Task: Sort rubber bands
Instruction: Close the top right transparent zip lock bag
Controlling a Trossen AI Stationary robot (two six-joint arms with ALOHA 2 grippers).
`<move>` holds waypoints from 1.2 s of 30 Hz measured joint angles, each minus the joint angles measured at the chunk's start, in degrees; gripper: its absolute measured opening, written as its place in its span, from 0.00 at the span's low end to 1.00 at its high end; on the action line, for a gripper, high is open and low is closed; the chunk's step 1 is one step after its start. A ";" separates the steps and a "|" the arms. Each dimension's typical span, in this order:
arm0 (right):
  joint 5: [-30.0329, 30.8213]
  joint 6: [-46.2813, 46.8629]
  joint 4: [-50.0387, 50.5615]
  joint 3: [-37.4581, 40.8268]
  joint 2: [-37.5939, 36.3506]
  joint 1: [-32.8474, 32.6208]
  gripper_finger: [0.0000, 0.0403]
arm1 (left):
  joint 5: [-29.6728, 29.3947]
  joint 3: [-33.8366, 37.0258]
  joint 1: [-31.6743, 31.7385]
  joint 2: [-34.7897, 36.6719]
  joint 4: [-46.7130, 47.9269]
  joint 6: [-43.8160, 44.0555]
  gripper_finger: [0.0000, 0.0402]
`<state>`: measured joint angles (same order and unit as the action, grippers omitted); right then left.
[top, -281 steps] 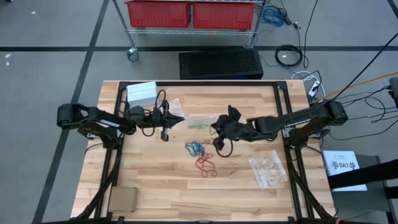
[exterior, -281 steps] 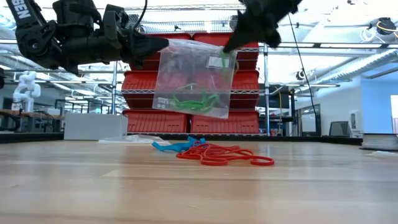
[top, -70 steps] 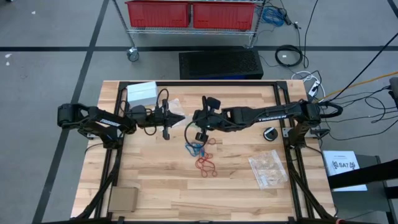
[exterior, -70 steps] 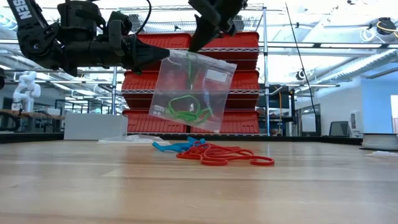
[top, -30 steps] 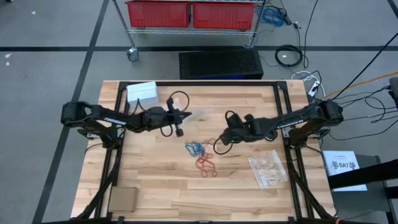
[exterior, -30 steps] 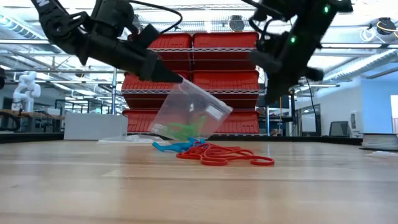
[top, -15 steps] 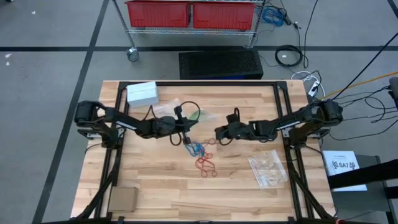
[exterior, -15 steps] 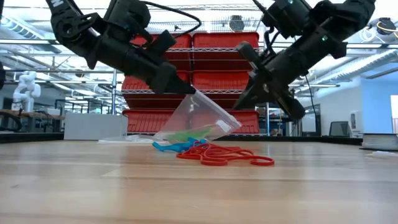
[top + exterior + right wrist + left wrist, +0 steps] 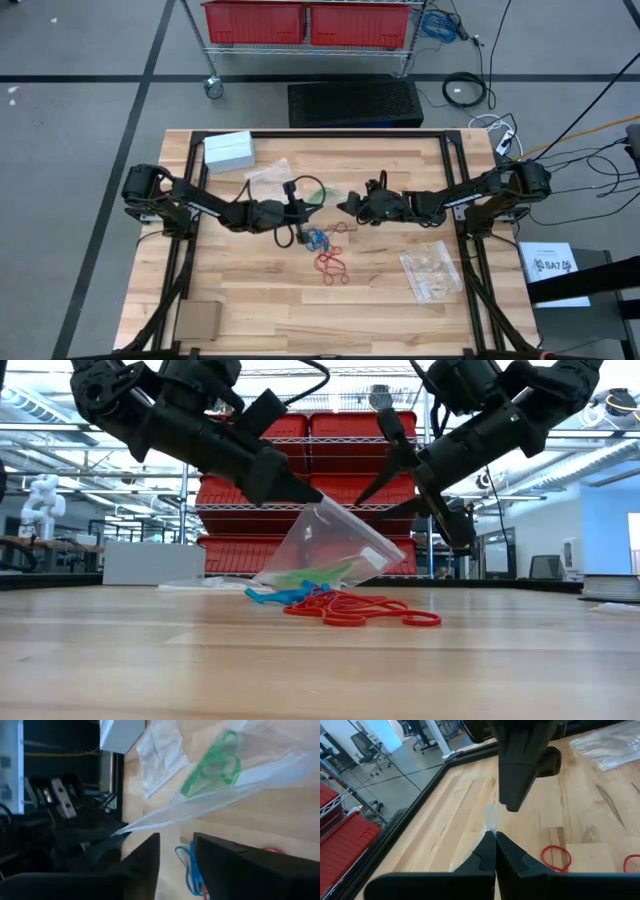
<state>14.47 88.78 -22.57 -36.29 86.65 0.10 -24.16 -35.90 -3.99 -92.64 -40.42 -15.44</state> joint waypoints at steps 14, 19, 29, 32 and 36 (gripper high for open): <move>0.55 15.58 0.59 0.00 0.07 1.09 0.37 | -1.17 0.00 -2.01 0.00 -1.12 -0.29 0.00; 0.46 15.71 1.01 0.00 0.07 2.92 0.37 | -2.25 0.00 -2.58 0.00 -1.12 -1.48 0.00; -3.26 15.44 1.60 0.00 0.18 6.91 0.37 | -2.40 -0.98 -2.98 0.00 -0.76 -1.86 0.00; -4.22 14.26 1.63 0.00 0.22 8.28 0.37 | -2.40 -1.18 -3.17 0.00 -0.63 -1.94 0.00; -5.60 8.41 1.13 0.00 0.22 9.40 0.35 | -2.40 -1.18 -3.17 0.00 -0.37 -1.86 0.00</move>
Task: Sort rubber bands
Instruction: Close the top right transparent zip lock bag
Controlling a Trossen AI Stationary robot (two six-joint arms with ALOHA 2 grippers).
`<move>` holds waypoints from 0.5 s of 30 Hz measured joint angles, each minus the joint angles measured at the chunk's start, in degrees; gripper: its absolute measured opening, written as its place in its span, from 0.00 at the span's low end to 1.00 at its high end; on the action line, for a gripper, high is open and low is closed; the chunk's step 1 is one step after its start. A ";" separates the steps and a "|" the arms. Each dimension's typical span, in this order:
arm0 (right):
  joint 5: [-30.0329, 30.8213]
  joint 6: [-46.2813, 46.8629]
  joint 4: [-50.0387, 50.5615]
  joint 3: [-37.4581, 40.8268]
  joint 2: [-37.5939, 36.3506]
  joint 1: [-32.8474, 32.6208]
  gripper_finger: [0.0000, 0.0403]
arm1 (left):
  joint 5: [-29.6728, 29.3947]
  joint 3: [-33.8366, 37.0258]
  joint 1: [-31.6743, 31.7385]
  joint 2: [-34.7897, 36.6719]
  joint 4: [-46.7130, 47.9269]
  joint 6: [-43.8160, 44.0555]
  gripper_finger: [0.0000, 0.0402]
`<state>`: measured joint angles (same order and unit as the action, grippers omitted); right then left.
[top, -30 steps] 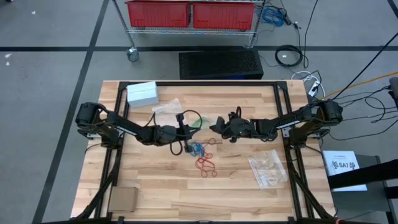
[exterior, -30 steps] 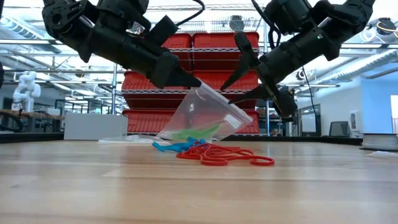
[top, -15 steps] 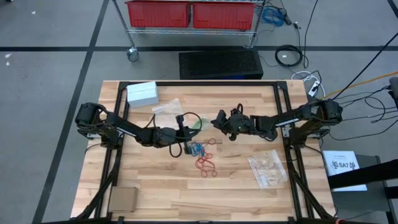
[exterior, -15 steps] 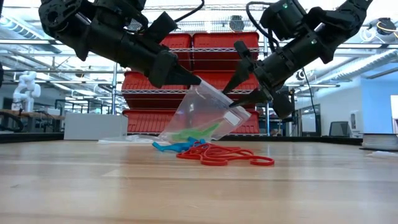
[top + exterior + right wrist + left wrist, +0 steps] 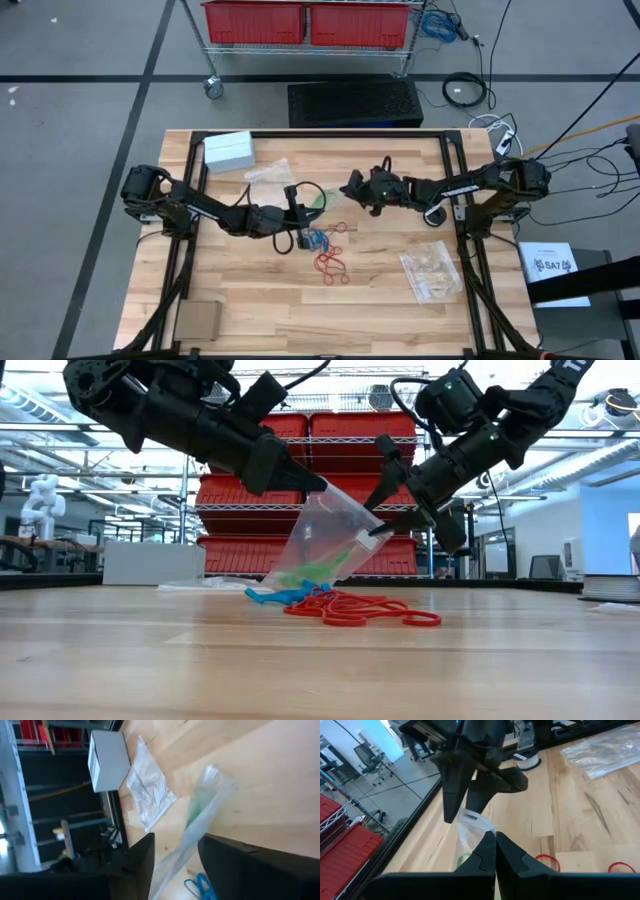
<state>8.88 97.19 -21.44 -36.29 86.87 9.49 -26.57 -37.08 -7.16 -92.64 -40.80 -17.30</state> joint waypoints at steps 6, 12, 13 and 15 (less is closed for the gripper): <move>-1.00 -6.51 0.00 -0.02 0.00 -0.04 0.15 | 0.02 0.00 0.00 0.00 -0.04 0.29 0.00; -1.72 -13.01 0.33 -0.07 0.00 0.21 0.02 | 1.04 0.00 0.04 0.00 -0.09 0.49 0.01; -1.97 -14.70 0.31 -0.07 0.00 0.41 0.02 | 1.05 0.00 0.04 0.00 -0.09 0.51 0.02; -2.42 -18.50 0.25 -0.11 -0.09 1.04 0.01 | 1.24 0.00 0.09 0.00 -0.09 0.47 0.05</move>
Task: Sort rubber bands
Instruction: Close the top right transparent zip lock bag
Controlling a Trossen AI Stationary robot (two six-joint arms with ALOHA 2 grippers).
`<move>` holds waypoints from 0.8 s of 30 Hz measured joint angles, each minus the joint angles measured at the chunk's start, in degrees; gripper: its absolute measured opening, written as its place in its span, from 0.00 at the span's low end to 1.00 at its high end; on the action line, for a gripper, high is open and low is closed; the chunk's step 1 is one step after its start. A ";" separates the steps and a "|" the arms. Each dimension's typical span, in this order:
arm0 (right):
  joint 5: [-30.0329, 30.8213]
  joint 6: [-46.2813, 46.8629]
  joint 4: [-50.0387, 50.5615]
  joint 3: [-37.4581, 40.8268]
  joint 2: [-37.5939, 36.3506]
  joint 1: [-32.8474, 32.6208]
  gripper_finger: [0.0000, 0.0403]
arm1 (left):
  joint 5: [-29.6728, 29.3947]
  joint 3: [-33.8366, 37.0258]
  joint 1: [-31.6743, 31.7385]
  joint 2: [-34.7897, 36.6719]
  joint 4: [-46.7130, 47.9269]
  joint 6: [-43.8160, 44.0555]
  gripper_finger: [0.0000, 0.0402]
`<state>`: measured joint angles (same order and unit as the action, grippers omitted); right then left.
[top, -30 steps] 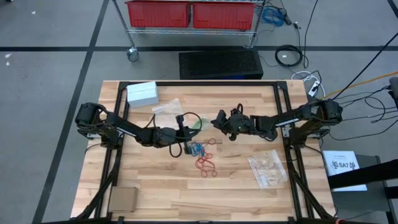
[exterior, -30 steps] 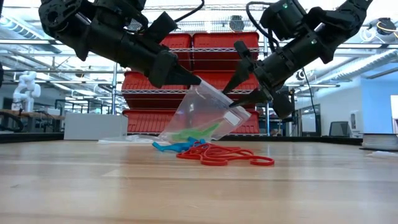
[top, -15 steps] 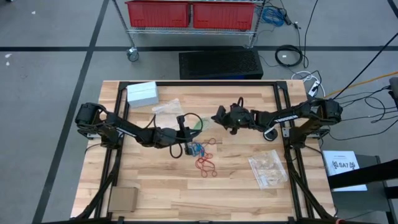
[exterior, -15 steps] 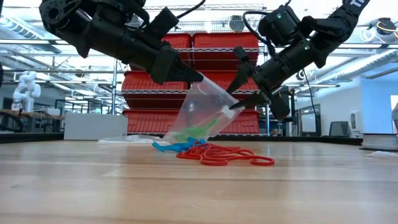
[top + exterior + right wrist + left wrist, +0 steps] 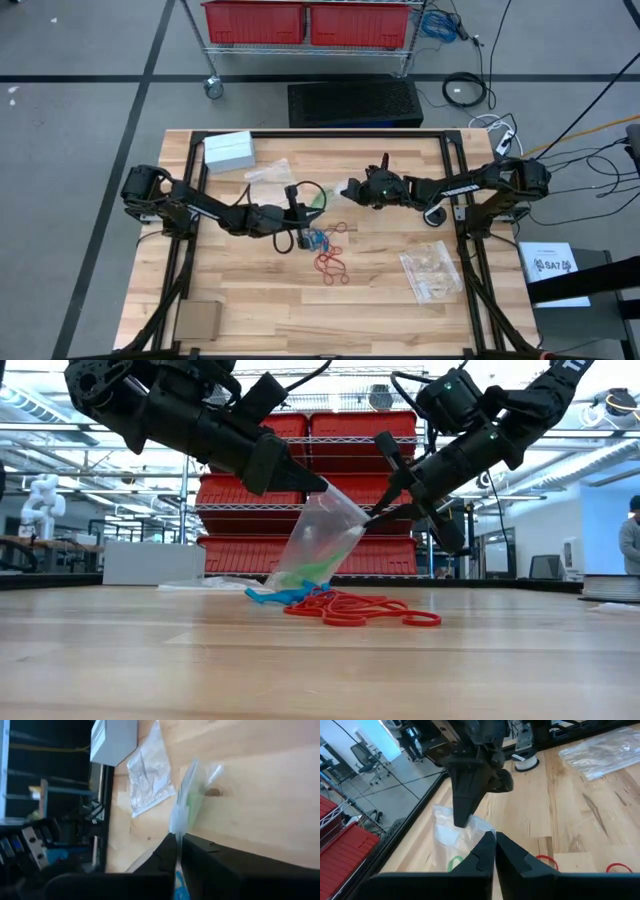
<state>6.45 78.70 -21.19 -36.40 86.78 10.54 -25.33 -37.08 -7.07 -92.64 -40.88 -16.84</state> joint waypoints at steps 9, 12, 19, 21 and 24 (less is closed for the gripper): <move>-7.99 -20.09 4.03 -4.02 -0.06 5.32 0.01 | 1.73 -0.02 0.92 0.02 -2.04 0.02 0.23; -11.33 -27.85 8.80 -8.23 -0.06 6.87 0.01 | 1.78 -0.02 1.37 0.79 -1.95 -0.04 0.27; -13.22 -51.70 37.88 -25.76 -0.09 6.58 0.01 | 3.28 -0.02 6.49 7.90 3.60 2.83 0.29; -10.92 -57.40 45.68 -30.62 -0.10 5.79 0.01 | 8.49 -0.07 9.26 10.34 6.39 4.99 0.29; -9.38 -64.34 52.87 -36.40 -0.11 4.56 0.01 | 20.89 -0.09 13.58 12.17 6.97 8.11 0.29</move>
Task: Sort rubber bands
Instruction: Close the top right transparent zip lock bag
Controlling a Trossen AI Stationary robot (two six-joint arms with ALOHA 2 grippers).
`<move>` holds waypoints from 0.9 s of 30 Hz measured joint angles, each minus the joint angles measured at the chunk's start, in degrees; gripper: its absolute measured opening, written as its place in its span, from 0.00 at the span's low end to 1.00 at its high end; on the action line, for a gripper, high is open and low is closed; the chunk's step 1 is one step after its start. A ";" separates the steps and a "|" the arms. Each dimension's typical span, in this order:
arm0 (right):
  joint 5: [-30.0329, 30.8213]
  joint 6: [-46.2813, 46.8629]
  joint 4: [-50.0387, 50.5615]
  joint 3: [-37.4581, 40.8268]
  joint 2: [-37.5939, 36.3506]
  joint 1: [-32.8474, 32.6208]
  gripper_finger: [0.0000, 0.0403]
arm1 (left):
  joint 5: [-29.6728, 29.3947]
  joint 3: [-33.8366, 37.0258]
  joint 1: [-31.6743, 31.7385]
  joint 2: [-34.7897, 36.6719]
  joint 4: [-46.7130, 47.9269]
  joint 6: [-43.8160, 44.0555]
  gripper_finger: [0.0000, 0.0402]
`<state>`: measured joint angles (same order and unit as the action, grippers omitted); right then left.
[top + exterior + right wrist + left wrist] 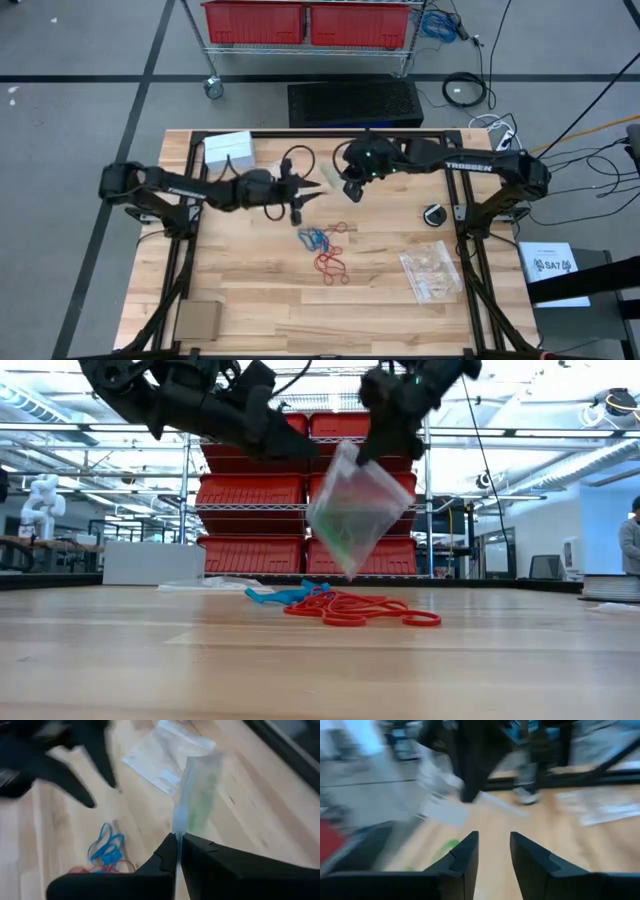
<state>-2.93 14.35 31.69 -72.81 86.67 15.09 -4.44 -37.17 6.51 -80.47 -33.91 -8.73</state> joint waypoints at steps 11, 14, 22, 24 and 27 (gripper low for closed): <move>0.12 -12.81 9.08 -3.42 0.40 -3.40 0.00 | 16.72 -0.29 8.79 0.62 -2.95 3.55 0.30; 0.12 -13.47 9.44 -3.42 0.65 -3.99 0.00 | 18.43 -1.55 9.00 0.64 -2.75 3.89 0.30; 0.09 -15.25 9.07 -3.42 2.61 -4.75 0.00 | 20.79 -8.71 8.76 -1.31 9.77 3.99 0.30; 0.12 -15.25 8.67 -3.42 2.82 -4.87 0.00 | 22.06 -10.17 8.73 -2.32 12.26 4.02 0.30; 0.14 -15.26 8.95 -3.42 2.86 -5.01 0.00 | 22.40 -11.62 8.46 -3.83 12.58 3.98 0.30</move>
<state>-2.79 -0.91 40.64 -76.23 89.54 10.08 17.96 -48.79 14.97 -84.30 -21.33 -4.75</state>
